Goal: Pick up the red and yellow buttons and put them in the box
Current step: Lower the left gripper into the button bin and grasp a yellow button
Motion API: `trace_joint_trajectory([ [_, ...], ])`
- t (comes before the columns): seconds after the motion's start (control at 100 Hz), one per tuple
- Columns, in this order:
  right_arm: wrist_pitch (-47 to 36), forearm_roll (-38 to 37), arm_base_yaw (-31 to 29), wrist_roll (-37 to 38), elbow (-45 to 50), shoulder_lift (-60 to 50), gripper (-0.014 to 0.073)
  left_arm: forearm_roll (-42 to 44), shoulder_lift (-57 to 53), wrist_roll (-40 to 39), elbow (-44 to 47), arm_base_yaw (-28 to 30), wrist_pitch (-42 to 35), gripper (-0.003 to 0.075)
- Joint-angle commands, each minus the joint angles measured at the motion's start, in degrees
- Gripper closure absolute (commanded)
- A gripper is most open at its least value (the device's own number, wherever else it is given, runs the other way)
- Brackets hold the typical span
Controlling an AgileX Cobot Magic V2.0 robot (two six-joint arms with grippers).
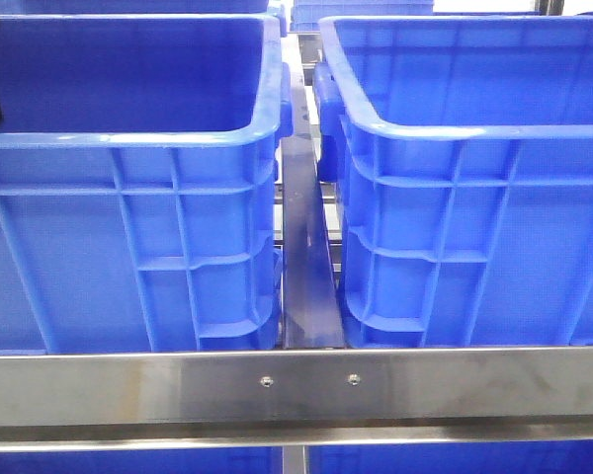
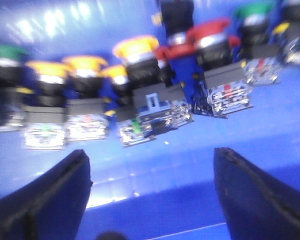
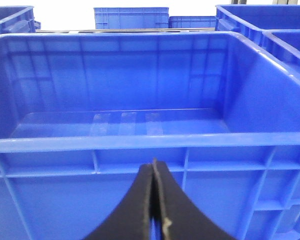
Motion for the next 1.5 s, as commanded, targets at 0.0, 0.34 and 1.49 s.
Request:
trace_joint_trajectory([
  [0.0,-4.37,-0.27,-0.28,-0.01,-1.0,0.92,0.0659,-1.06,1.72,-0.19,-4.64,-0.41,0.32,0.0226],
  [0.34,-4.37,-0.27,-0.28,-0.01,-1.0,0.92,0.0659,-1.06,12.12,-0.43,-12.18,-0.29,2.13,0.0226],
  [1.49,-4.37,-0.27,-0.28,-0.01,-1.0,0.92,0.0659,-5.54,4.06,13.77,-13.68,-0.4,5.35,0.0615],
])
